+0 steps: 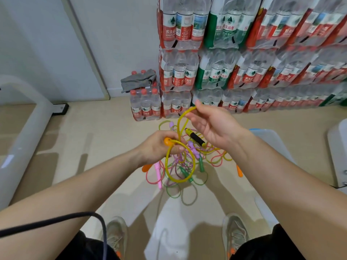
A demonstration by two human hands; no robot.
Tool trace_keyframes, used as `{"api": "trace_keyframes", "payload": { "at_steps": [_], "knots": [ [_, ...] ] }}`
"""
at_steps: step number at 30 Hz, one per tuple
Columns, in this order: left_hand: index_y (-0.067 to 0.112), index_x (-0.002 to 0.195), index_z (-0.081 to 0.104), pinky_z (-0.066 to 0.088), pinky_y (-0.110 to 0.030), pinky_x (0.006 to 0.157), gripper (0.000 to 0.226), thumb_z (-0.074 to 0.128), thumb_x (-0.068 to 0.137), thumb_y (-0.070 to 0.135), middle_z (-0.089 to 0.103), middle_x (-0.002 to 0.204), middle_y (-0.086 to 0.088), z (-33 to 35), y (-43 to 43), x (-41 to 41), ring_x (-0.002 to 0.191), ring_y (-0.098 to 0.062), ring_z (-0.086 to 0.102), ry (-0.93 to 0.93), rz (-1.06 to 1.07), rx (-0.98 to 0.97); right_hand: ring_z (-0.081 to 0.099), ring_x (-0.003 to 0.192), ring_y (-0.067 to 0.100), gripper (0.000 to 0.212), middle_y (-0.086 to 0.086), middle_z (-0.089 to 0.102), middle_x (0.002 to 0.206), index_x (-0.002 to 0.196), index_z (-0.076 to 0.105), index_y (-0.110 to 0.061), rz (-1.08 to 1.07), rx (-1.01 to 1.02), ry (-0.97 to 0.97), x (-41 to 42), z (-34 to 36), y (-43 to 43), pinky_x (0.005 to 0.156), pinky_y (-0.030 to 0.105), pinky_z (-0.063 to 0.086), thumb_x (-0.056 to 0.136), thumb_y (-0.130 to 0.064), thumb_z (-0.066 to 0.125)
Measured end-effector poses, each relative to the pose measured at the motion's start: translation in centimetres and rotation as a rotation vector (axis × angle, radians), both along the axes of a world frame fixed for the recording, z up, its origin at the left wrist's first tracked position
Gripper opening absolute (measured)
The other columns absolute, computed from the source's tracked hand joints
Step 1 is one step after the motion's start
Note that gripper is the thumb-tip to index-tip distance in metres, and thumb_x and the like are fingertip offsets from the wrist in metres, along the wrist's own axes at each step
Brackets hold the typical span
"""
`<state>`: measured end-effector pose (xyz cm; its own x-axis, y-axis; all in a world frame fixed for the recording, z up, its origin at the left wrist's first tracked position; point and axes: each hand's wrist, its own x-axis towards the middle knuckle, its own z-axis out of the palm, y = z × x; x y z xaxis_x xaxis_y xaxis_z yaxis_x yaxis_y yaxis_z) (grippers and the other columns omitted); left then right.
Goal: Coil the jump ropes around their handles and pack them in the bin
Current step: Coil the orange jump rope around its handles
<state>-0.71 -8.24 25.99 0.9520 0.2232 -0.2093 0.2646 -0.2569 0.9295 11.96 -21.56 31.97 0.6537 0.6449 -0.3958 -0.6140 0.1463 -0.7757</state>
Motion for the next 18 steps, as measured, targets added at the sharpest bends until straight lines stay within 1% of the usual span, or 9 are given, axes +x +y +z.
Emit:
{"api": "trace_keyframes", "payload": {
  "at_steps": [1, 3, 6, 8, 9, 11, 13, 15, 18],
  "knots": [
    [0.004, 0.097, 0.072, 0.056, -0.048, 0.077, 0.011, 0.074, 0.088, 0.01, 0.073, 0.089, -0.02, 0.3, -0.1, 0.0, 0.078, -0.022, 0.063, 0.003, 0.031, -0.005, 0.072, 0.061, 0.015, 0.019, 0.011, 0.07, 0.068, 0.091, 0.059, -0.002, -0.029, 0.021, -0.023, 0.2, 0.3, -0.1, 0.053, 0.02, 0.059, 0.1, -0.017, 0.059],
    [0.007, 0.088, 0.072, 0.055, -0.047, 0.071, 0.003, 0.072, 0.09, 0.009, 0.073, 0.082, -0.021, 0.9, -0.1, 0.3, 0.072, -0.028, 0.064, 0.005, 0.114, -0.037, 0.073, 0.071, 0.018, 0.024, 0.01, 0.073, 0.08, 0.099, 0.061, -0.006, -0.087, -0.028, -0.108, 0.8, 0.0, -0.5, 0.059, 0.025, 0.06, 0.105, -0.027, 0.053],
    [0.004, 0.091, 0.071, 0.052, -0.032, 0.057, 0.006, 0.068, 0.093, 0.009, 0.071, 0.074, -0.015, 2.4, -0.1, 0.5, 0.057, -0.021, 0.06, -0.016, 0.195, -0.105, 0.068, 0.067, 0.019, 0.02, 0.011, 0.074, 0.093, 0.108, 0.065, -0.009, -0.012, -0.358, -0.292, 1.3, -2.3, -1.1, 0.057, 0.028, 0.055, 0.102, -0.018, 0.048],
    [-0.001, 0.098, 0.07, 0.053, -0.032, 0.058, 0.012, 0.067, 0.094, 0.01, 0.072, 0.076, -0.016, 3.2, 0.1, 0.8, 0.058, -0.023, 0.063, -0.029, 0.223, -0.159, 0.064, 0.07, 0.02, 0.024, 0.007, 0.07, 0.091, 0.112, 0.066, -0.01, 0.166, -0.541, -0.435, 0.9, -5.0, -1.5, 0.063, 0.032, 0.052, 0.093, -0.004, 0.053],
    [-0.002, 0.101, 0.069, 0.055, -0.031, 0.058, 0.016, 0.067, 0.094, 0.012, 0.072, 0.078, -0.016, 3.5, 0.3, 0.8, 0.06, -0.023, 0.064, -0.031, 0.236, -0.177, 0.063, 0.08, 0.022, 0.032, 0.005, 0.068, 0.095, 0.118, 0.066, -0.011, 0.3, -0.592, -0.52, 0.4, -6.1, -1.7, 0.069, 0.036, 0.051, 0.09, 0.001, 0.054],
    [-0.002, 0.106, 0.069, 0.057, -0.026, 0.056, 0.019, 0.067, 0.095, 0.014, 0.073, 0.082, -0.016, 4.0, 0.3, 1.0, 0.061, -0.024, 0.066, -0.028, 0.249, -0.219, 0.059, 0.099, 0.021, 0.045, -0.002, 0.062, 0.109, 0.126, 0.066, -0.017, 0.56, -0.619, -0.633, -1.2, -7.6, -1.8, 0.079, 0.035, 0.052, 0.088, 0.005, 0.056],
    [0.001, 0.107, 0.069, 0.057, -0.023, 0.053, 0.016, 0.065, 0.096, 0.012, 0.073, 0.085, -0.017, 4.5, 0.3, 1.2, 0.06, -0.023, 0.066, -0.023, 0.25, -0.278, 0.058, 0.094, 0.017, 0.036, -0.001, 0.062, 0.107, 0.115, 0.069, -0.028, 0.643, -0.636, -0.634, -2.1, -9.0, -1.8, 0.079, 0.031, 0.048, 0.085, -0.008, 0.063],
    [0.004, 0.103, 0.07, 0.055, -0.021, 0.052, 0.012, 0.065, 0.096, 0.013, 0.073, 0.085, -0.015, 4.9, 0.3, 1.3, 0.059, -0.02, 0.067, -0.037, 0.272, -0.348, 0.058, 0.083, 0.014, 0.022, -0.003, 0.063, 0.096, 0.099, 0.068, -0.032, 0.669, -0.658, -0.689, -2.3, -10.2, -1.7, 0.077, 0.033, 0.045, 0.079, -0.025, 0.064],
    [0.008, 0.096, 0.069, 0.056, -0.019, 0.052, 0.007, 0.065, 0.096, 0.014, 0.072, 0.081, -0.013, 5.4, 0.7, 1.4, 0.058, -0.018, 0.069, -0.079, 0.346, -0.428, 0.06, 0.08, 0.019, 0.009, -0.007, 0.062, 0.089, 0.088, 0.06, -0.028, 0.676, -0.666, -0.725, -2.2, -11.6, -1.5, 0.078, 0.041, 0.049, 0.083, -0.021, 0.061]
  ]
}}
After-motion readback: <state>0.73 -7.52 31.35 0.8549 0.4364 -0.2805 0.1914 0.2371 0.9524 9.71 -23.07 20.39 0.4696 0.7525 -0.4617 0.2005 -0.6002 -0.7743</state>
